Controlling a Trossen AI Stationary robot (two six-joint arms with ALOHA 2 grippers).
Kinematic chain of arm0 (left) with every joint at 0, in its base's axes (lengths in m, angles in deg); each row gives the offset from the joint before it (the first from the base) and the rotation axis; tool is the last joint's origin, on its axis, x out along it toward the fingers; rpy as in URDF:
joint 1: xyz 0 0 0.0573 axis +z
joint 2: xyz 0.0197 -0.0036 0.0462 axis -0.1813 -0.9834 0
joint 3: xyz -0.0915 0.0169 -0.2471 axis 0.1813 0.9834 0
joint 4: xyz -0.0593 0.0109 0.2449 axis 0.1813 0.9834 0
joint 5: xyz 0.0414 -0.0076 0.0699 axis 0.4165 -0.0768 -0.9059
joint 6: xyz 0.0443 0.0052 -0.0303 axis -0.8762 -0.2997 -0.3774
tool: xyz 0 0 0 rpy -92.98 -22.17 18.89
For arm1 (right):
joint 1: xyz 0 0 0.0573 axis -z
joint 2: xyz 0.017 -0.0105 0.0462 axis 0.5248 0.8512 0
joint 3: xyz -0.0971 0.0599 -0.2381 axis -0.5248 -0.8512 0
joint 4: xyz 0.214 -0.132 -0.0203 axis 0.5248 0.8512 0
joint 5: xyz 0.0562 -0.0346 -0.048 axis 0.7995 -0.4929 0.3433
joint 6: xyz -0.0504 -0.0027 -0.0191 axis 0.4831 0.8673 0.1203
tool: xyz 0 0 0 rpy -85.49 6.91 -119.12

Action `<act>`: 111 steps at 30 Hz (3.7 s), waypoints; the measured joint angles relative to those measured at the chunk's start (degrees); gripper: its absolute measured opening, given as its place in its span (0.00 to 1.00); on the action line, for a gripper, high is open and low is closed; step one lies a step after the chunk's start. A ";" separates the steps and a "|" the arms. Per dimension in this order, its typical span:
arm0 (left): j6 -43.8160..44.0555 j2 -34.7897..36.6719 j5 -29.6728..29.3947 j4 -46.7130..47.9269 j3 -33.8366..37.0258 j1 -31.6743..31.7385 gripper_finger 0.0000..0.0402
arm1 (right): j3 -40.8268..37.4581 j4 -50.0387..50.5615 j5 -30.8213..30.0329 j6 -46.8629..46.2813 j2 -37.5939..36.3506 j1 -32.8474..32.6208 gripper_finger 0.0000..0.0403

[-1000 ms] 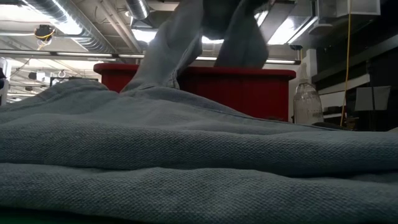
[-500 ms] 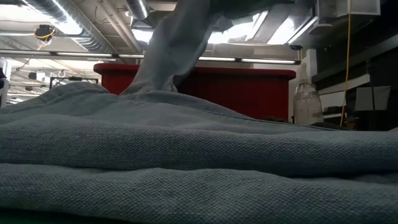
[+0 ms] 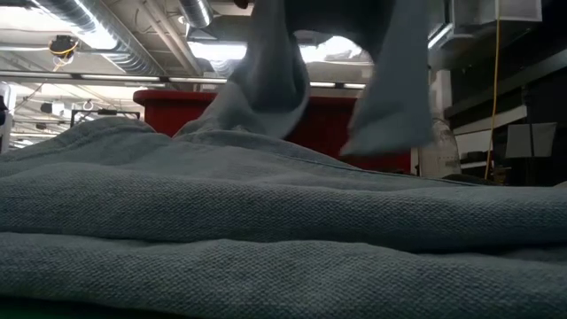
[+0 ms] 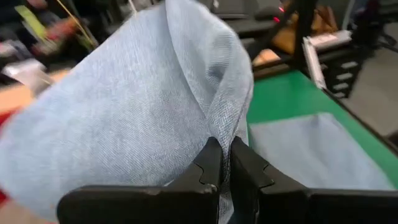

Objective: Fold laundry
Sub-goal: Fold the light blue jeans

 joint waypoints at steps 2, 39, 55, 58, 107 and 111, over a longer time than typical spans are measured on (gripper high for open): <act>1.67 -0.97 0.00 0.52 0.00 -1.37 0.02 | -6.34 -0.15 1.00 -0.43 -1.07 -1.42 0.01; 5.05 -22.22 -33.00 -20.67 0.02 -5.57 0.38 | -42.11 0.53 -36.22 -14.48 -6.92 -5.56 0.01; 12.70 -13.25 -27.87 -8.75 -0.09 -8.39 0.41 | -50.52 0.38 -39.98 -9.98 -6.90 -5.61 0.01; 15.24 -13.53 -25.43 -4.20 -0.09 -8.50 0.39 | -50.52 0.38 -47.56 -10.00 -6.90 -5.57 0.01; 21.79 -6.28 -23.54 9.01 -0.09 -12.28 0.25 | -32.67 0.46 -22.62 1.28 -8.25 -7.69 0.47; 22.75 -6.28 -23.49 8.47 -0.09 -12.26 0.25 | -32.60 -0.02 -20.99 -0.30 -8.80 -14.77 0.47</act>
